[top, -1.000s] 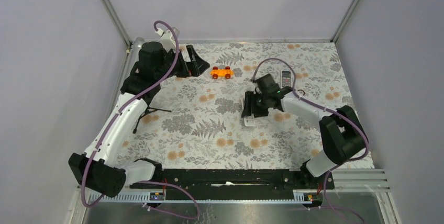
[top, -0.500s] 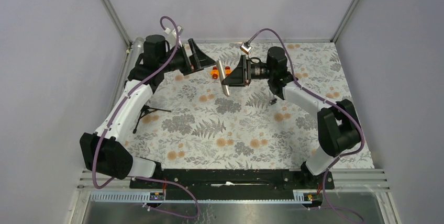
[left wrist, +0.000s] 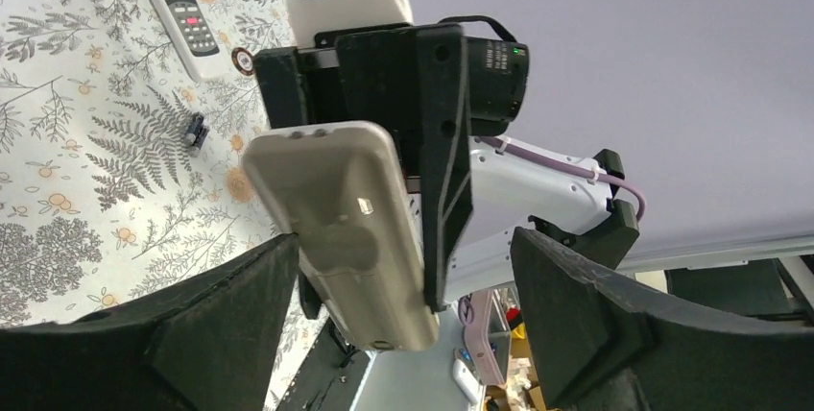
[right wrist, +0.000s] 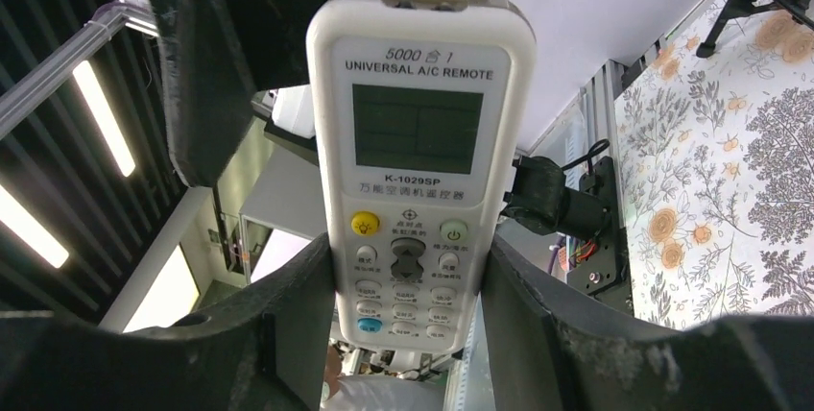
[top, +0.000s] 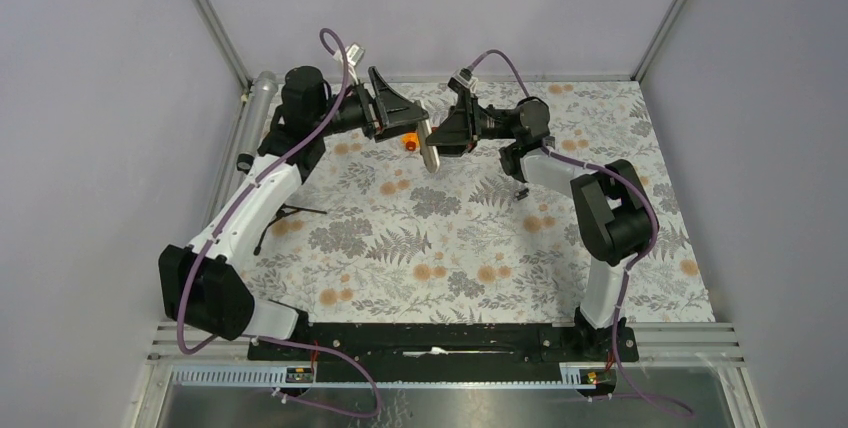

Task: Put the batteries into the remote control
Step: Turn over the remote control.

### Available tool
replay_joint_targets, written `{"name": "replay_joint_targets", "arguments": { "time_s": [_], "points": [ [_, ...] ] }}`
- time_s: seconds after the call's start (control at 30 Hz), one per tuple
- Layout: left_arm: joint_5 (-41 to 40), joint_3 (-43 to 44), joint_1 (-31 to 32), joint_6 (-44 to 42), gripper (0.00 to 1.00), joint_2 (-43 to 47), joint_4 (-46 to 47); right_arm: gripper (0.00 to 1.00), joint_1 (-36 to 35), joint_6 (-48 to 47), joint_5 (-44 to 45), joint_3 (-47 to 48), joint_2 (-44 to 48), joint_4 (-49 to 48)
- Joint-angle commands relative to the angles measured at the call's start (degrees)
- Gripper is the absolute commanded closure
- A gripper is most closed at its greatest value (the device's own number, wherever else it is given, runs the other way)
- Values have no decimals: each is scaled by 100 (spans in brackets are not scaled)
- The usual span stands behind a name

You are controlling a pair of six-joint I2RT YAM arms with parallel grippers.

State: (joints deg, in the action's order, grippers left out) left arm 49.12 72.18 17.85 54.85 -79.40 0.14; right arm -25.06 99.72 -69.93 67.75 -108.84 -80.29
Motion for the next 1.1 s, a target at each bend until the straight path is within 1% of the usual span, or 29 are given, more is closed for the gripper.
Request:
{"name": "replay_joint_targets", "arguments": {
  "time_s": [0.0, 0.07, 0.2, 0.3, 0.37, 0.4, 0.47, 0.57, 0.63, 0.7, 0.73, 0.77, 0.83, 0.87, 0.93, 1.0, 1.07],
  "points": [
    [-232, 208, 79, 250, 14, -195, 117, 82, -69, 156, -168, 370, 189, -859],
    [-328, 194, 78, 283, 15, -182, 68, 83, -69, -33, -141, 321, 248, -673],
    [-681, 246, 36, 44, 15, -50, -354, 84, -78, -790, -127, 234, 459, 187],
    [-516, 269, 71, 372, 17, -166, -79, 84, -116, -1256, -150, 240, 596, 753],
    [-391, 210, 139, 661, 24, -238, 319, 84, -144, -1497, -148, 239, 655, 1060],
    [-345, 176, 175, 735, 32, -251, 432, 84, -147, -1573, -121, 237, 673, 1162],
    [-321, 152, 201, 747, 42, -261, 455, 84, -148, -1677, -44, 229, 694, 1314],
    [-208, 74, 206, 776, 53, -294, 515, 83, -156, -2023, 40, 266, 759, 1805],
    [-127, 56, 201, 850, 58, -336, 621, 83, -157, -2214, 41, 299, 791, 2087],
    [-95, 27, 202, 965, 68, -361, 832, 83, -156, -2359, 45, 309, 814, 2330],
    [-84, 22, 197, 996, 72, -371, 883, 79, -157, -2439, 61, 297, 832, 2443],
    [-91, 24, 201, 978, 77, -367, 877, 72, -157, -2549, 113, 266, 874, 2641],
    [-238, 68, 187, 777, 81, -342, 620, 48, -149, -3228, 392, 225, 1072, 3341],
    [-344, 134, 184, 577, 82, -328, 373, 40, -148, -3736, 574, 259, 1215, 3954],
    [-746, 339, 169, 59, 86, -327, -439, 26, -148, -4801, 1078, 452, 1453, 5317],
    [-1436, 634, 166, -440, 87, -367, -1456, 16, -148, -5628, 1676, 605, 1666, 6346],
    [-2118, 885, 157, -630, 88, -430, -2165, 11, -159, -6114, 2292, 650, 1796, 6964]
  ]
}}
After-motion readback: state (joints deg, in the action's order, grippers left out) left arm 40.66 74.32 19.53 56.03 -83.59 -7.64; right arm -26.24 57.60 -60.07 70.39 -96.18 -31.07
